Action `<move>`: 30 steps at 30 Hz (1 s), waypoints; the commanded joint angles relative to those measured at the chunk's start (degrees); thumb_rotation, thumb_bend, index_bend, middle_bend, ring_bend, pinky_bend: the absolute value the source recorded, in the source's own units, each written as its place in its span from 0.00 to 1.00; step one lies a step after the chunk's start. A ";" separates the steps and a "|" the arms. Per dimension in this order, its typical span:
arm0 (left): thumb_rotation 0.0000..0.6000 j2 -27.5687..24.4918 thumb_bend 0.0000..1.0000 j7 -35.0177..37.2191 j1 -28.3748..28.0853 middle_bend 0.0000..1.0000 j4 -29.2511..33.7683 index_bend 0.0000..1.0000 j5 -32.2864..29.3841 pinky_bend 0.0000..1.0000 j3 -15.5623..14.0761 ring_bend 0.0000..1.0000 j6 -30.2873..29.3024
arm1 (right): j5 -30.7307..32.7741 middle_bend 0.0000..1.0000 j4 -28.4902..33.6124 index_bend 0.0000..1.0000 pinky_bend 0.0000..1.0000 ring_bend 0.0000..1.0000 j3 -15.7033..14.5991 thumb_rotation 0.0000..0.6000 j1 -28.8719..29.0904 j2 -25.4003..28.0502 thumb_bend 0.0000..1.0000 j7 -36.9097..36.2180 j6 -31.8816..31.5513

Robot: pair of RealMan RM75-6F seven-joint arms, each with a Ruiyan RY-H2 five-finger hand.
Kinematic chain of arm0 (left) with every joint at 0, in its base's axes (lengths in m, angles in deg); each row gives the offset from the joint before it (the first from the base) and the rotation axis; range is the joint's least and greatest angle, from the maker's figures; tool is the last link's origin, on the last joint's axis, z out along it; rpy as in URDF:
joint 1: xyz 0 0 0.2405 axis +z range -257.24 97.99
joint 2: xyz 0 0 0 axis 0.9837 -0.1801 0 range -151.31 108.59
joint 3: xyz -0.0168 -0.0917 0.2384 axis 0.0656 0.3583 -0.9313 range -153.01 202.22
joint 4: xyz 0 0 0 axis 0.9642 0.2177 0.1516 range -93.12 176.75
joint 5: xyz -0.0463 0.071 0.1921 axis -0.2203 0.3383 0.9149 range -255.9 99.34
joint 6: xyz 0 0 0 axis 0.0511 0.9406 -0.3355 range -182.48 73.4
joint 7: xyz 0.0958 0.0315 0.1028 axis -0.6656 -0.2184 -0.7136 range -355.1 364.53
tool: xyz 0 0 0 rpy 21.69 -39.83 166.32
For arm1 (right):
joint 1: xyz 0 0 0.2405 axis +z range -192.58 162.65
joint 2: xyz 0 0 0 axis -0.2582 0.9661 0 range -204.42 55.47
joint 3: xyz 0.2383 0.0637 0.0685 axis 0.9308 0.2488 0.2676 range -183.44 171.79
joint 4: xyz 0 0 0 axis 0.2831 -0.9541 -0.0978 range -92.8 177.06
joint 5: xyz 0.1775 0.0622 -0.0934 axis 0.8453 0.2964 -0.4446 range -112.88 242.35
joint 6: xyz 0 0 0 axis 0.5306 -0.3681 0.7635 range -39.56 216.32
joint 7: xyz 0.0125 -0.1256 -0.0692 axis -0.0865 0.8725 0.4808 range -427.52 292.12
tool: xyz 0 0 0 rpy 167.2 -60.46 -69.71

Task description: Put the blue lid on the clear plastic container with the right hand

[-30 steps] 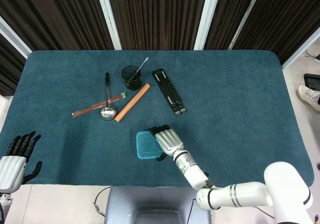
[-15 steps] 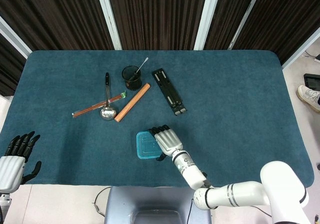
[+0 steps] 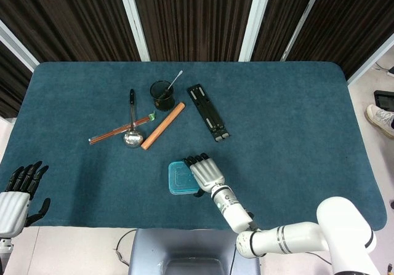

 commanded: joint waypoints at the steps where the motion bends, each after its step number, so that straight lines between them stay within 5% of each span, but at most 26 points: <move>1: 1.00 0.00 0.43 -0.02 0.00 0.00 0.01 0.00 0.03 0.06 0.00 0.00 -0.01 | -0.17 0.60 0.21 0.82 0.24 0.45 0.06 1.00 -0.12 0.08 0.22 -0.03 -0.35; 30: 1.00 0.03 0.42 0.06 0.14 0.00 0.13 0.00 0.02 0.06 0.06 0.00 -0.19 | -3.10 0.51 1.16 0.64 0.24 0.39 -0.85 1.00 -1.46 1.18 0.22 -0.56 -0.70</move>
